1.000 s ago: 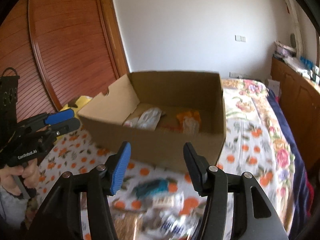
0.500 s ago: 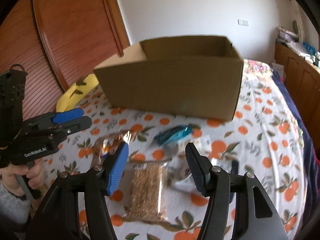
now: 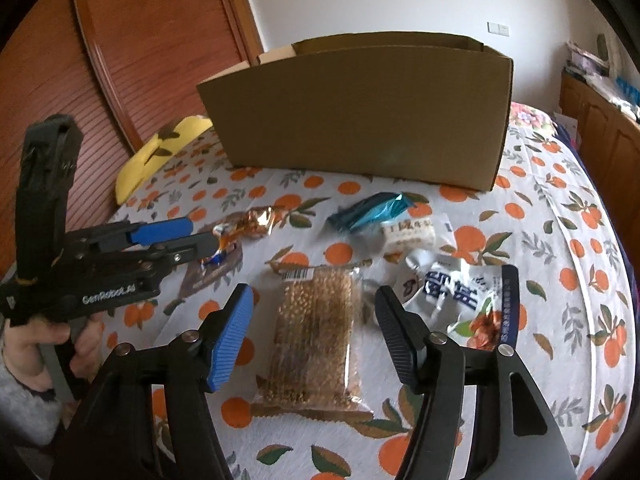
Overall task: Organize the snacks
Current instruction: 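Move left tool to the silver-orange pouch while right tool approaches the clear grain-bar packet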
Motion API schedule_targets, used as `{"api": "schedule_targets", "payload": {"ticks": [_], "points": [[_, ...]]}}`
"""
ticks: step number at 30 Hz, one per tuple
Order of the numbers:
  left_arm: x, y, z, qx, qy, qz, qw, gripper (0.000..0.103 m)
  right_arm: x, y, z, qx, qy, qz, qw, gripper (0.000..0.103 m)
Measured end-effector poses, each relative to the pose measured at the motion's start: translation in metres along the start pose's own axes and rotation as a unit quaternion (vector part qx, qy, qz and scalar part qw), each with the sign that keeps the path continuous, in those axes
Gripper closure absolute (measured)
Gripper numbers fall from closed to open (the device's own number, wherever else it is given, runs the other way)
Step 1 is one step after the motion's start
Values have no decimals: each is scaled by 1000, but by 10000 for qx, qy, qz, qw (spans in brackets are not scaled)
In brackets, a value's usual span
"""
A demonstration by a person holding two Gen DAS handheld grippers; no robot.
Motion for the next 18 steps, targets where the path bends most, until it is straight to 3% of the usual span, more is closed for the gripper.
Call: {"api": "schedule_targets", "payload": {"ticks": [11, 18], "points": [[11, 0, -6, -322, 156, -47, 9993, 37, 14, -15, -4, -154, 52, -204, 9997, 31], [15, 6, -7, -640, 162, -120, 9977, 36, 19, -21, -19, -669, -400, -232, 9967, 29]]}}
Point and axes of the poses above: each gripper's, at about its wrist camera, not at the fingertips, and x roughly the way its jaws point, z to its right, y to its top, the point moved 2 cm from there along x, roughly the way its jaws point, and after that the axes turned 3 degrees about z, right-handed, at the moved point
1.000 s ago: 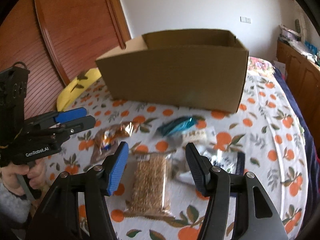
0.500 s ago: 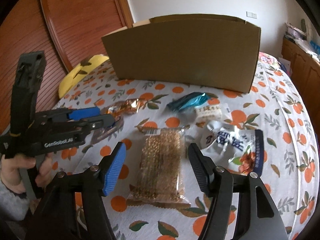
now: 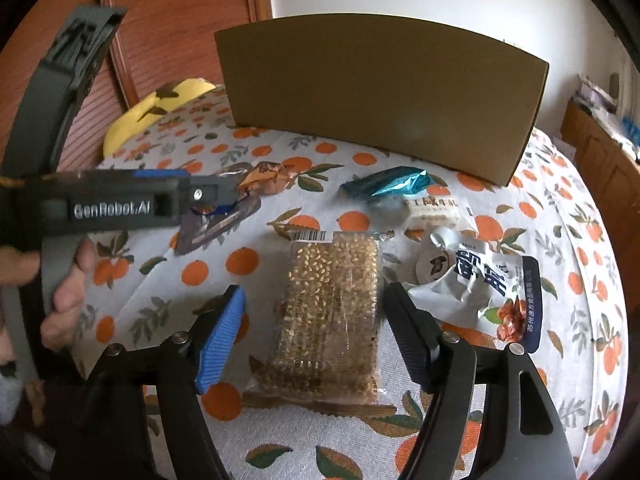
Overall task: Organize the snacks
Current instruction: 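Move left tool to the silver-orange pouch while right tool approaches the clear grain-bar packet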
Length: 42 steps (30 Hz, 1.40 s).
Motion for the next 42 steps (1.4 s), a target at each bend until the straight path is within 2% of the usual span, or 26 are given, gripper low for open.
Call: {"api": "schedule_targets", "payload": {"ticks": [6, 9, 13, 17, 21, 24, 27, 32, 34, 38, 40, 42], "points": [[0, 5, -9, -629, -128, -8, 9979, 36, 2, 0, 1, 24, -16, 26, 10000, 29], [0, 6, -9, -798, -37, -25, 9968, 36, 5, 0, -2, -70, -118, 4, 9999, 29], [6, 7, 3, -502, 369, -51, 9980, 36, 8, 1, -4, -100, -156, -7, 9998, 29], [4, 4, 10, -173, 576, -88, 9981, 36, 9, 1, -3, -96, -156, 3, 9998, 29], [-2, -5, 9, -153, 350, -277, 9989, 44, 8, 0, -2, -80, -154, 15, 9998, 29], [-7, -11, 9, 4, 377, -315, 9988, 51, 8, 1, -2, -90, -182, 16, 9998, 29], [-11, -12, 4, -68, 326, -325, 9989, 54, 8, 1, -2, -89, -183, 17, 9998, 29], [-13, -7, 4, -169, 168, -261, 9994, 53, 9, 2, -2, -92, -187, 17, 9998, 30], [-14, -2, 6, -228, 57, -216, 9995, 43, 8, 1, -2, -92, -185, 16, 9998, 30], [-4, 2, 10, -316, -85, -334, 9989, 42, 8, 1, -2, -91, -187, 17, 9998, 30], [-1, 3, 11, -273, -24, -330, 9991, 41, 8, 1, -2, -90, -186, 17, 9998, 30], [1, 3, 14, -113, 207, -338, 9991, 41, 8, 2, -3, -88, -186, 20, 9998, 30]]}}
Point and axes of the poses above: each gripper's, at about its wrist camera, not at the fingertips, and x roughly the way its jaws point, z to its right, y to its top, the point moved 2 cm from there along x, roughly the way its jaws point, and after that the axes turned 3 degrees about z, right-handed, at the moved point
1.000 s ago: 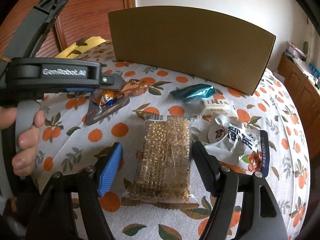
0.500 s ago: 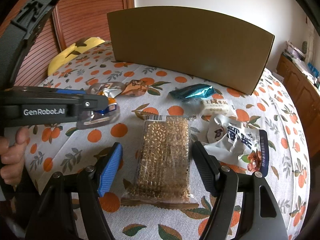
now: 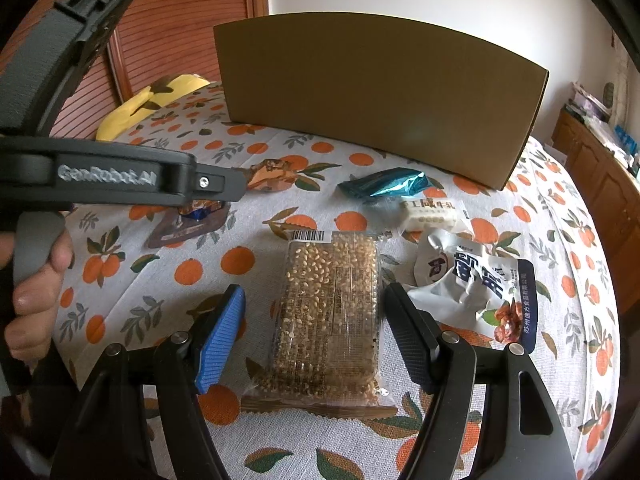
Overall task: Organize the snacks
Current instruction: 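Move left tool to the silver-orange pouch while right tool approaches the clear grain-bar packet, then close left tool on the silver-orange pouch while right tool grasps the grain-bar packet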
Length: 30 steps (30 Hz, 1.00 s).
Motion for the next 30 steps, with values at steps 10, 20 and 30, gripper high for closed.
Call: {"api": "schedule_targets", "payload": {"ticks": [10, 20, 30], "points": [[-5, -10, -2, 347, 114, 48, 9993, 62, 0, 0, 0, 4, 6, 5, 10000, 29], [-16, -24, -5, 639, 89, -24, 9979, 56, 0, -1, 0, 3, 0, 8, 10000, 30], [-15, -32, 0, 1095, 182, -93, 9938, 51, 0, -1, 1, 2, -2, 10, 10000, 30]]}}
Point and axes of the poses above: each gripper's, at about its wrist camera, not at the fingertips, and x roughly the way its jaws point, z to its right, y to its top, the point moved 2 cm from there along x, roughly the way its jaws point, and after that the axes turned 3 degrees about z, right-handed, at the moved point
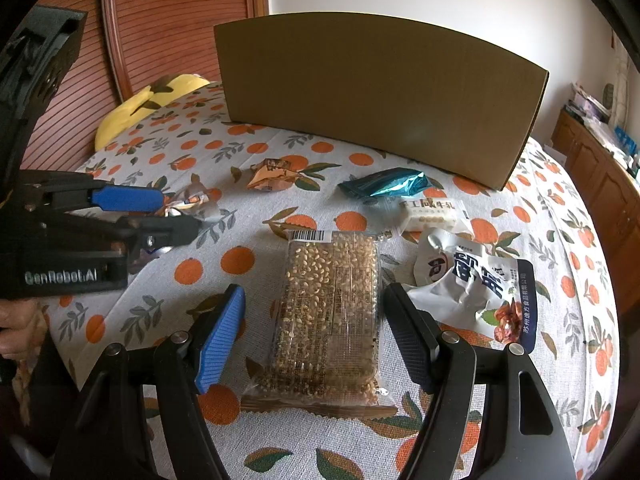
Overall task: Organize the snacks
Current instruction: 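Close left tool on the silver-orange pouch while right tool grasps the grain-bar packet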
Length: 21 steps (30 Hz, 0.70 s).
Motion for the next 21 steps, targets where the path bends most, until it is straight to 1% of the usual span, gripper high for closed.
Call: {"api": "schedule_targets", "payload": {"ticks": [3, 5, 6, 11, 13, 14, 17, 21], "points": [[0, -2, 0, 77, 3, 15, 10000, 53, 0, 0, 0, 0, -3, 2, 10000, 30], [-2, -2, 2, 159, -54, 39, 9999, 58, 0, 0, 0, -2, -7, 2, 10000, 30], [-3, -3, 3, 200, -98, 60, 9997, 65, 0, 0, 0, -1, -5, 3, 10000, 30], [-9, -8, 9, 324, -186, 144, 9992, 66, 0, 0, 0, 5, -6, 6, 10000, 31], [-15, -10, 8, 218, -291, 214, 9991, 66, -1, -1, 1, 19, -70, 88, 9999, 44], [-17, -10, 7, 178, -328, 241, 9990, 66, -2, -1, 2, 46, -92, 123, 9999, 53], [-24, -11, 5, 140, -317, 328, 9989, 66, -2, -1, 5, 68, -27, 105, 9999, 58], [-34, -10, 0, 79, -348, 460, 9983, 66, -3, 0, 6, 121, 24, 81, 9999, 61]]}}
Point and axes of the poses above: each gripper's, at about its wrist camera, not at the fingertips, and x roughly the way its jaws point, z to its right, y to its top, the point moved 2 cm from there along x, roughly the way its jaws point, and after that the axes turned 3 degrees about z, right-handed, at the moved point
